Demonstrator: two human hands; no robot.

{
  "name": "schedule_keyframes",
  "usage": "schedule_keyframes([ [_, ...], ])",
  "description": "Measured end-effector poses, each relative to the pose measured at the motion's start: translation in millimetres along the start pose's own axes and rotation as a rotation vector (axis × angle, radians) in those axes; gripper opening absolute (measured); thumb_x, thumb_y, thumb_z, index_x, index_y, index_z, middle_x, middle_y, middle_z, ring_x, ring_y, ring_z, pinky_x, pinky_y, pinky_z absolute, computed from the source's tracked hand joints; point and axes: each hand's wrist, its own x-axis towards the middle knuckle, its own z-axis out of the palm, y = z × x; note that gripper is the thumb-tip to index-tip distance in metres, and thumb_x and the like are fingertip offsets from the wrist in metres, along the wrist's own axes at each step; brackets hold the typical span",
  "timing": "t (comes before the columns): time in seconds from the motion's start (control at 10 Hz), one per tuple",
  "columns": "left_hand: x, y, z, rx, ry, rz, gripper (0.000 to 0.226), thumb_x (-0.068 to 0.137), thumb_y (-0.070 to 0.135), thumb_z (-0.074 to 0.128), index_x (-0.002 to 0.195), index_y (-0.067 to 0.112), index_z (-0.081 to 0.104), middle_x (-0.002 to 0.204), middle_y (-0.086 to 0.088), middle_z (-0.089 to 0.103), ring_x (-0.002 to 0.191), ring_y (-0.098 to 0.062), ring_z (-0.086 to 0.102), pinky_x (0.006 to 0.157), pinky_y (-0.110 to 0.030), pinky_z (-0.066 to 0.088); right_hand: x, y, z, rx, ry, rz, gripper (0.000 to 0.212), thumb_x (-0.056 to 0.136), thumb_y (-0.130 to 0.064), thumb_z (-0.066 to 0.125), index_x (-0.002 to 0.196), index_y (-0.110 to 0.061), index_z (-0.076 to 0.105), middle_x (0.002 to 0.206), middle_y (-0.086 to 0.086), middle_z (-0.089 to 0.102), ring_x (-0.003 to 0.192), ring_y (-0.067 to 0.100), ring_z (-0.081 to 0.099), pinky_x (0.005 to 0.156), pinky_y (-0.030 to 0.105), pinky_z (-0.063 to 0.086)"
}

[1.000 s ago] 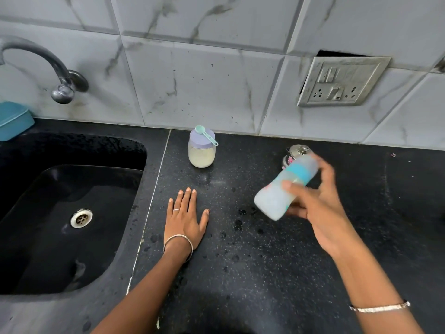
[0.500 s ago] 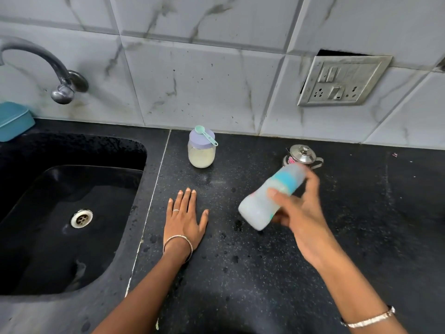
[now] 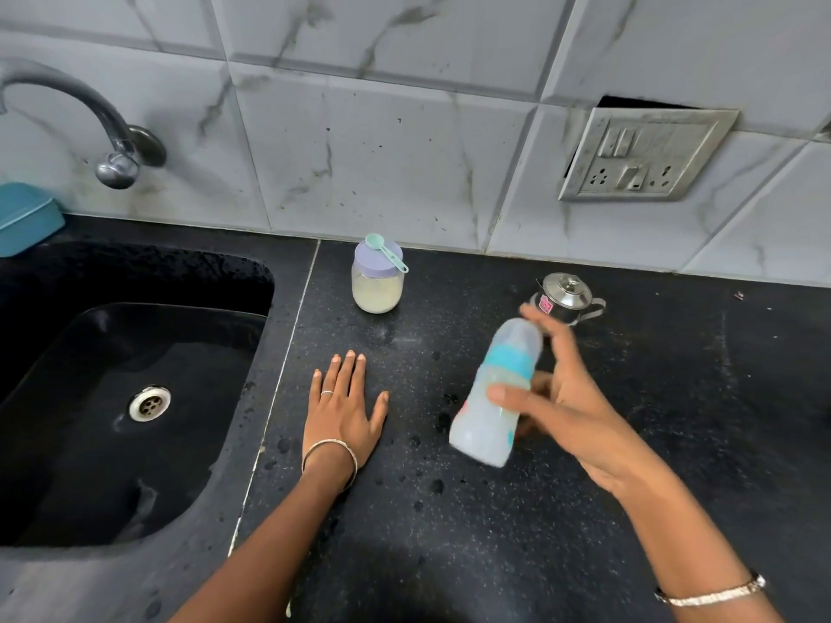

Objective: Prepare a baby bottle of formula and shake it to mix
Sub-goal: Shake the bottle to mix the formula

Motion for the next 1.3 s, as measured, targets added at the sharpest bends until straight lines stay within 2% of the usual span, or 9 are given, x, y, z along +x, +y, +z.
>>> schedule_keyframes([
  [0.1,0,0,0,0.004,-0.005,0.001,0.081,0.094,0.062,0.004,0.161,0.018,0.015,0.168,0.000,0.015,0.156,-0.020,0.007,0.127,-0.042,0.002,9,0,3,0.285,0.205,-0.062,0.077,0.089,-0.018,0.074,0.145,-0.052,0.032,0.127,0.005,0.058,0.113,0.023,0.066,0.072,0.031,0.061],
  [0.3,-1,1,-1,-0.008,0.014,0.000,0.081,0.094,0.062,0.006,0.160,0.017,0.020,0.167,-0.002,0.020,0.156,-0.021,0.011,0.127,-0.043,0.005,-4,2,11,-0.047,-0.132,-0.008,0.084,0.077,-0.022,0.085,0.137,-0.062,0.042,0.119,0.012,0.068,0.102,0.025,0.071,0.074,0.038,0.062],
  [0.4,-1,0,-1,-0.005,0.008,-0.002,0.081,0.094,0.062,0.005,0.160,0.017,0.019,0.168,-0.001,0.018,0.156,-0.020,0.010,0.127,-0.043,0.004,2,-4,8,0.188,0.117,-0.056,0.079,0.072,-0.029,0.082,0.136,-0.054,0.045,0.120,0.010,0.067,0.103,0.023,0.071,0.069,0.032,0.061],
  [0.5,-1,1,-1,0.003,0.001,0.002,0.081,0.094,0.062,0.004,0.161,0.017,0.015,0.168,-0.001,0.015,0.156,-0.020,0.007,0.127,-0.042,0.003,5,-1,8,0.272,0.191,-0.104,0.081,0.078,-0.025,0.079,0.142,-0.051,0.037,0.123,0.006,0.064,0.110,0.023,0.070,0.075,0.035,0.062],
  [0.6,-1,1,-2,0.005,0.001,0.002,0.081,0.094,0.062,0.003,0.161,0.018,0.016,0.168,-0.001,0.015,0.156,-0.020,0.008,0.127,-0.042,0.003,-3,-4,9,0.035,-0.007,-0.014,0.085,0.068,-0.029,0.085,0.137,-0.058,0.045,0.116,0.013,0.070,0.100,0.023,0.074,0.073,0.040,0.063],
  [0.8,-2,1,-1,0.005,0.014,-0.002,0.080,0.095,0.061,0.006,0.160,0.017,0.020,0.167,-0.001,0.019,0.156,-0.020,0.012,0.127,-0.042,0.004,7,3,6,0.285,0.261,-0.085,0.069,0.088,-0.018,0.076,0.139,-0.047,0.041,0.115,0.002,0.066,0.101,0.018,0.072,0.071,0.031,0.063],
  [0.9,-1,0,-1,0.003,0.016,-0.002,0.080,0.095,0.061,0.007,0.160,0.017,0.019,0.168,-0.002,0.019,0.156,-0.021,0.011,0.127,-0.042,0.004,0,0,8,0.076,0.046,0.038,0.082,0.071,-0.031,0.084,0.139,-0.055,0.044,0.114,0.012,0.071,0.099,0.022,0.074,0.071,0.034,0.063],
  [1.1,-1,1,-1,0.005,0.008,-0.002,0.078,0.096,0.061,0.009,0.160,0.017,0.017,0.168,-0.001,0.017,0.156,-0.020,0.010,0.127,-0.042,0.003,7,4,4,0.317,0.242,0.016,0.073,0.080,-0.024,0.080,0.140,-0.044,0.044,0.123,0.008,0.065,0.104,0.022,0.072,0.068,0.031,0.062],
  [1.3,-1,1,-1,-0.003,0.015,-0.001,0.080,0.095,0.061,0.008,0.159,0.016,0.022,0.167,-0.003,0.021,0.156,-0.021,0.013,0.127,-0.044,0.006,-3,-1,15,0.097,0.014,0.074,0.079,0.067,-0.029,0.087,0.135,-0.051,0.051,0.110,0.013,0.075,0.091,0.020,0.077,0.067,0.033,0.061],
])
